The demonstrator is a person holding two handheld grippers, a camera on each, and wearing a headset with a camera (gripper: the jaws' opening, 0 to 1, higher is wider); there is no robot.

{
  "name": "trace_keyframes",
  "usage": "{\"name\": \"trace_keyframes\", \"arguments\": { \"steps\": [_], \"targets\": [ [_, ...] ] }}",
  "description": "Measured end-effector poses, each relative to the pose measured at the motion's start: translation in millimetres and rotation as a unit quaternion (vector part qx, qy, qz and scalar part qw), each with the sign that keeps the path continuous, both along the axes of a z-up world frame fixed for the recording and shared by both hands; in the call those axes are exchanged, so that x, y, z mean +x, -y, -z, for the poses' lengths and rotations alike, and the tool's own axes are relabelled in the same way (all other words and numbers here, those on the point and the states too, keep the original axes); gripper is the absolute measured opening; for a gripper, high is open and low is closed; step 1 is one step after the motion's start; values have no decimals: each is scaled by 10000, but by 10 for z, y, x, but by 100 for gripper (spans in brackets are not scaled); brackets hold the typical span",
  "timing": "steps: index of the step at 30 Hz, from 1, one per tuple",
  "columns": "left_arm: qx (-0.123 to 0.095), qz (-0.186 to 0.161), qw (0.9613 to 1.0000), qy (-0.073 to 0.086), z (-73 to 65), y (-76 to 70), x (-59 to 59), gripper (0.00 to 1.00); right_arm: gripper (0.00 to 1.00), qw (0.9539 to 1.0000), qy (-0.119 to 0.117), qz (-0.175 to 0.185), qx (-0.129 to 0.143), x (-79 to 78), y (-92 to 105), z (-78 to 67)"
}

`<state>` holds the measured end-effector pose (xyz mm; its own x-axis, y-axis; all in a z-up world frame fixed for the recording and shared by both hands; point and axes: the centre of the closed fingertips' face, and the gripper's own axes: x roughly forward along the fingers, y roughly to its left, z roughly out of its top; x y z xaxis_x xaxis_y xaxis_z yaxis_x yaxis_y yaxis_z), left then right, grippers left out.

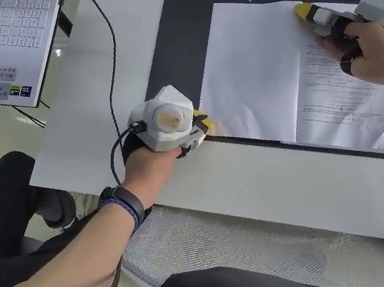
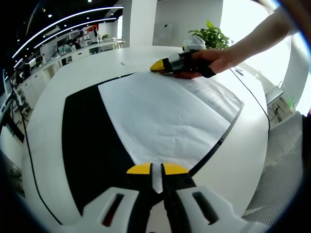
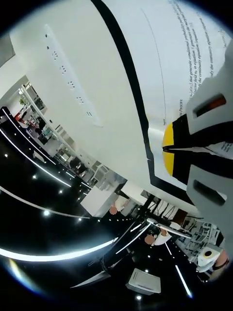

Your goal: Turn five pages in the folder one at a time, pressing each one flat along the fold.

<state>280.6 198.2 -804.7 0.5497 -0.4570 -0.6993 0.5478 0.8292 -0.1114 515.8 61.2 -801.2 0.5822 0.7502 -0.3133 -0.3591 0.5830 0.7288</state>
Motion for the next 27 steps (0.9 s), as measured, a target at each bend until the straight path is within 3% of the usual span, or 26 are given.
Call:
{"name": "trace_keyframes", "arguments": {
  "steps": [12, 16, 19, 27],
  "targets": [
    [-24, -43, 10000, -11, 2, 1, -1, 5, 0, 9996, -83, -210, 155, -477, -46, -76],
    [-40, -64, 10000, -11, 9, -3, 2, 5, 0, 9993, -62, -346, 154, -709, -72, -133],
    [-49, -65, 10000, -14, 11, -7, 4, 4, 0, 9989, -63, -427, 161, -647, -21, -65],
    [-101, -102, 9999, -30, 10, -19, 10, 3, 0, 9983, -16, -575, 89, -1030, -11, -71]
  ]
}}
